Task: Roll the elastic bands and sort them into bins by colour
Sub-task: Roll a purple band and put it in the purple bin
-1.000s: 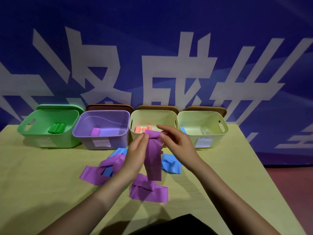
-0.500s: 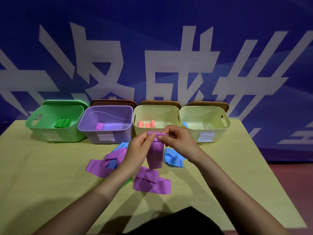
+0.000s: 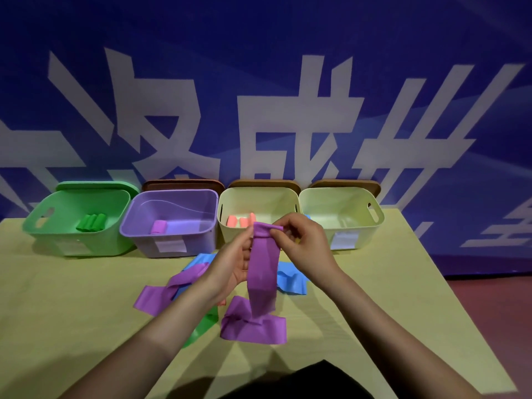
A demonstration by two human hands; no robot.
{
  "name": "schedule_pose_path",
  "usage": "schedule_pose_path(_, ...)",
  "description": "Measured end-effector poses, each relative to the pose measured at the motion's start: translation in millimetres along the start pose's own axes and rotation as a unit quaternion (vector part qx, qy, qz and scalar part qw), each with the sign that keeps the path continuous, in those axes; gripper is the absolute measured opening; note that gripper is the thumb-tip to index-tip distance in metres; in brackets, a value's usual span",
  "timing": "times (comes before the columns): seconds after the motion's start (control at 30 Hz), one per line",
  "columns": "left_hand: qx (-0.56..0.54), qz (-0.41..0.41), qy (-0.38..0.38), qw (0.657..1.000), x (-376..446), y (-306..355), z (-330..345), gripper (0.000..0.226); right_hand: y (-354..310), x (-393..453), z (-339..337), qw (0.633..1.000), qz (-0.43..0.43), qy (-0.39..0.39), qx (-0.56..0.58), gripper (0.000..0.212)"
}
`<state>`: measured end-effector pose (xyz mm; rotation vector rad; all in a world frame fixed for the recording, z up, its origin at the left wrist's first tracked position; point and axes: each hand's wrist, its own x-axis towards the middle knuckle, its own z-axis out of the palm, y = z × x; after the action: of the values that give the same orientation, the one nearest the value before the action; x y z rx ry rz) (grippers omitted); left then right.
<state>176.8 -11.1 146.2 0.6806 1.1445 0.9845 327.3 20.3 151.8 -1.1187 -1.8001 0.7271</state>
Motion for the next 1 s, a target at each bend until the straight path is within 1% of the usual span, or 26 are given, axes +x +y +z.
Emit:
schedule_pose_path(0.07,0.005,0.0,0.013,1.0,3.0,-3.8,2.2,0.04,5.8,-1.9,-2.6,0.995,-0.072,-0.002,-0.066,0.007)
schedule_pose_path(0.1,-0.002,0.005,0.02,1.0,4.1,-5.5,3.1,0.038,8.1,-2.7,-3.7,0.989,-0.107,-0.011,-0.098,0.003)
schedule_pose_path(0.17,-0.01,0.015,0.034,0.999,5.3,-6.3,4.3,0.034,12.4,-2.8,-5.9,0.972,-0.175,-0.03,-0.152,0.01)
schedule_pose_path(0.27,-0.012,0.029,0.044,0.999,6.2,-8.3,3.7,0.029,13.4,1.2,-10.4,0.935,-0.27,-0.052,-0.225,0.021)
schedule_pose_path(0.33,-0.017,0.034,0.049,0.998,6.2,-9.3,3.7,0.026,11.8,5.0,-14.1,0.926,-0.291,-0.073,-0.23,0.021)
schedule_pose_path(0.4,-0.027,0.037,0.047,0.998,5.4,-9.3,3.6,0.026,9.6,6.6,-18.3,0.937,-0.268,-0.106,-0.196,0.023)
schedule_pose_path(0.47,-0.026,0.041,0.042,0.998,4.6,-9.1,3.3,0.027,7.4,4.7,-22.0,0.958,-0.213,-0.131,-0.138,0.029)
schedule_pose_path(0.53,-0.015,0.056,0.047,0.997,3.9,-9.7,3.9,0.028,4.6,-0.7,-20.6,0.98,-0.14,-0.124,-0.069,0.03)
schedule_pose_path(0.6,-0.002,0.079,0.062,0.995,3.9,-11.5,5.0,0.029,2.0,-4.9,-14.6,0.994,-0.048,-0.094,-0.026,0.025)
schedule_pose_path(0.67,0.013,0.104,0.067,0.992,4.3,-13.7,5.5,0.031,0.5,-5.3,-8.6,0.995,0.06,-0.076,0.021,0.017)
schedule_pose_path(0.7,0.024,0.113,0.065,0.991,4.9,-15.0,5.2,0.031,1.4,-4.6,-6.3,0.99,0.102,-0.078,0.05,0.013)
schedule_pose_path(0.73,0.035,0.12,0.063,0.99,5.1,-15.7,5.4,0.031,2.9,-4.1,-5.4,0.986,0.127,-0.081,0.068,0.011)
schedule_pose_path(0.9,0.037,0.122,0.058,0.99,8.7,-16.4,7.1,0.026,8.2,0.2,-8.3,0.983,0.14,-0.089,0.072,0.007)
schedule_pose_path(1.0,0.081,0.15,0.043,0.985,16.2,-19.8,5.0,0.017,9.6,3.8,-10.4,0.982,0.14,-0.097,0.076,0.008)
